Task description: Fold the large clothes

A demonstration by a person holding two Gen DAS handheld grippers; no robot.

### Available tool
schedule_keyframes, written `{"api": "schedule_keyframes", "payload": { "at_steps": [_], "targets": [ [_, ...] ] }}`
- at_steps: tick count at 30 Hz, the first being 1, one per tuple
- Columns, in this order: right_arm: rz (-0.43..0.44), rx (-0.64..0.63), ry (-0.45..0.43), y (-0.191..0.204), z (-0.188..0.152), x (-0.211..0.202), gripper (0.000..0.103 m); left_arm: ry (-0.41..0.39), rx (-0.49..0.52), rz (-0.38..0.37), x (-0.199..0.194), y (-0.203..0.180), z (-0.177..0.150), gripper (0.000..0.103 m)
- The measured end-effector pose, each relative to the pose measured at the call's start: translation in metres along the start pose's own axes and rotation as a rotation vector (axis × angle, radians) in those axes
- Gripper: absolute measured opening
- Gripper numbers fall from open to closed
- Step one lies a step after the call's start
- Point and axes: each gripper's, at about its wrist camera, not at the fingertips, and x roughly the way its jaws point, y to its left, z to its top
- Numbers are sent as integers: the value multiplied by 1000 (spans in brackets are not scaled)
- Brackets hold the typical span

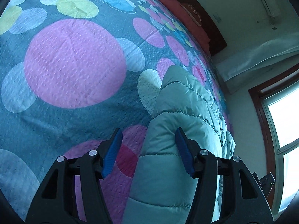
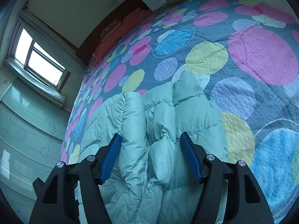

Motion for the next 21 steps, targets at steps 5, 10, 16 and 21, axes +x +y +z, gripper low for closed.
{"api": "schedule_keyframes", "payload": {
  "at_steps": [5, 10, 16, 21],
  "targets": [
    [31, 5, 30, 0, 2, 16, 27, 13, -14, -8, 5, -3, -1, 58],
    [30, -61, -27, 6, 8, -3, 12, 23, 20, -48, -4, -17, -2, 58],
    [-10, -18, -46, -35, 13, -21, 12, 64, 118, -73, 6, -41, -24, 61],
    [-21, 49, -36, -75, 13, -16, 12, 106, 200, -17, 28, -54, -42, 66]
  ]
}}
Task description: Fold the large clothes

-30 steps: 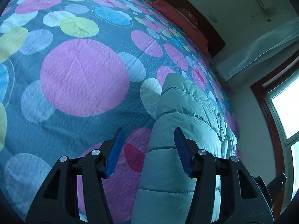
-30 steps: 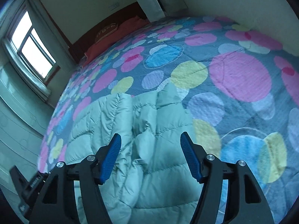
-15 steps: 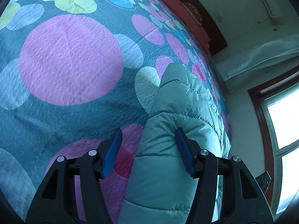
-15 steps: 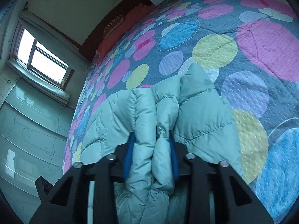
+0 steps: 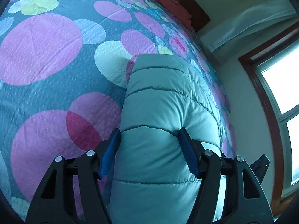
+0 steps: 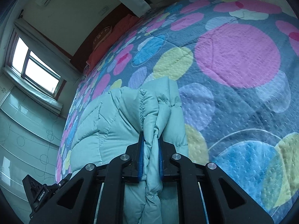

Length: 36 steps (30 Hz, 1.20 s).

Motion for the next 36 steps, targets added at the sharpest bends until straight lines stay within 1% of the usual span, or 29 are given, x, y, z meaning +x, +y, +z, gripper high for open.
{"api": "schedule_keyframes", "payload": {
  "at_steps": [2, 3, 6, 8, 9, 11, 12, 13, 14, 15, 19, 21, 22, 23, 25, 29, 32, 36],
  "targets": [
    [28, 23, 28, -8, 1, 4, 13, -11, 37, 28, 2, -4, -2, 66],
    [39, 32, 35, -10, 2, 2, 13, -15, 47, 33, 1, -5, -2, 66],
    [56, 45, 48, -10, 3, -11, 17, -16, 49, 32, -8, -4, -3, 66],
    [53, 47, 48, -8, -1, -24, 27, -22, 62, 27, -16, -4, -4, 66],
    [60, 53, 48, -7, -4, -33, 30, -30, 72, 29, -22, -3, -7, 66],
    [71, 49, 47, -3, -11, -50, 44, -47, 93, 33, -34, -3, -14, 66],
    [75, 43, 46, 1, -17, -60, 48, -62, 98, 43, -40, -2, -18, 66],
    [81, 40, 47, 5, -22, -67, 55, -76, 107, 43, -46, -1, -23, 66],
    [83, 32, 53, 9, -28, -73, 59, -80, 119, 47, -49, -1, -27, 66],
    [81, 14, 65, 13, -35, -78, 60, -81, 125, 51, -50, -1, -30, 66],
    [48, -52, 136, 24, -59, -80, 60, -40, 128, 50, -43, 3, -35, 65],
    [-2, -71, 140, 20, -66, -77, 50, -32, 117, 59, -39, 5, -36, 63],
    [-24, -77, 147, 16, -68, -73, 38, -26, 123, 66, -37, 4, -38, 60],
    [-18, -66, 162, 11, -69, -68, 31, -18, 137, 77, -35, 3, -40, 60],
    [-17, -34, 193, -2, -73, -55, 27, -8, 162, 103, -30, 1, -44, 60],
    [-20, -6, 207, -20, -82, -40, 26, 9, 192, 125, -20, 1, -48, 60],
    [-29, -6, 198, -22, -85, -41, 25, 15, 180, 121, -19, 4, -48, 59],
    [-29, -8, 191, -21, -89, -41, 25, 6, 198, 122, -22, 2, -49, 59]
  ]
}}
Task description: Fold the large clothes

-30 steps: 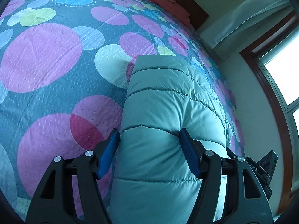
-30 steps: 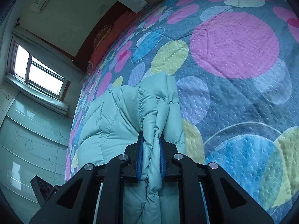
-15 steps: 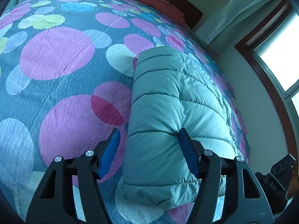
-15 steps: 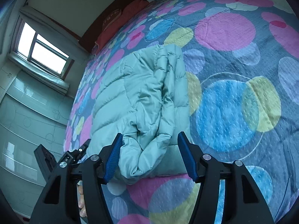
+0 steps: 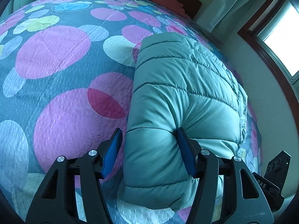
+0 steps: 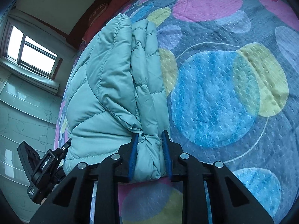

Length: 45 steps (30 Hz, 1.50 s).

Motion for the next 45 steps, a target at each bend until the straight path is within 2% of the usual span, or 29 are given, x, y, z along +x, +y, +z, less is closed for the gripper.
{"api": "schedule_keyframes", "payload": {
  "at_steps": [7, 9, 11, 15, 17, 19, 22, 28, 33, 37, 40, 42, 45],
  "targets": [
    [41, 17, -9, -6, 0, -7, 30, -1, 12, -8, -7, -2, 4, 59],
    [38, 21, -15, -7, 3, -14, 37, -1, 19, -10, -9, -3, 5, 59],
    [25, 18, -30, -9, 5, -21, 48, -2, 24, -18, -13, -4, 7, 60],
    [36, 20, -60, -11, 10, -36, 51, -13, 23, -35, -21, -6, 15, 63],
    [59, 27, -78, -11, 16, -44, 59, -29, 21, -32, -24, -8, 21, 71],
    [83, 39, -104, -11, 23, -51, 64, -49, 24, -41, -27, -9, 29, 72],
    [105, 49, -131, -6, 36, -53, 65, -55, 0, -40, -25, -7, 44, 80],
    [125, 71, -130, 15, 54, -26, 65, 11, -113, -79, 4, 11, 63, 81],
    [86, 76, -98, 11, 63, 1, 65, 48, -103, -111, 28, 11, 65, 81],
    [130, 127, -73, -3, 62, 20, 73, 92, -152, -178, 45, 16, 63, 85],
    [181, 146, -83, -10, 59, 28, 73, 135, -213, -239, 59, 24, 61, 85],
    [186, 125, -93, -9, 58, 30, 73, 145, -243, -265, 65, 26, 59, 83],
    [206, 119, -98, -7, 57, 35, 59, 130, -236, -276, 66, 23, 57, 71]
  ]
}}
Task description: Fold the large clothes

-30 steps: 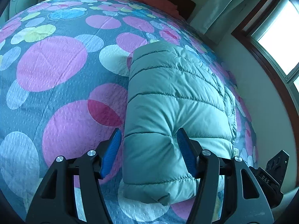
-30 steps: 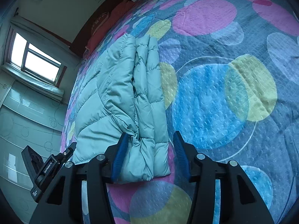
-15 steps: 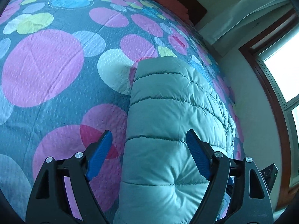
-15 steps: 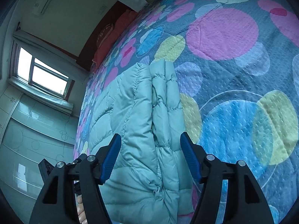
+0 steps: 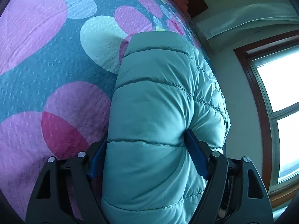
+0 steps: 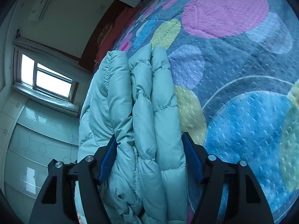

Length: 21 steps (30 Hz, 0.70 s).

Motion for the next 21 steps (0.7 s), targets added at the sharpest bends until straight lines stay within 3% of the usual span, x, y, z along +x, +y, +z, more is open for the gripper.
{"api": "schedule_keyframes", "payload": {
  "at_steps": [2, 8, 14, 21],
  "targets": [
    [34, 32, -3, -3, -2, 6, 48, -18, 7, -1, 0, -1, -1, 60],
    [98, 50, -29, 2, -11, 13, 30, -59, 26, -35, -8, -2, 1, 37],
    [122, 2, -50, 30, -18, 17, 24, -100, 39, -48, -26, -3, 11, 30],
    [179, -50, -1, 71, -13, 62, 24, -190, 33, -36, -62, 16, 42, 30]
  ]
}}
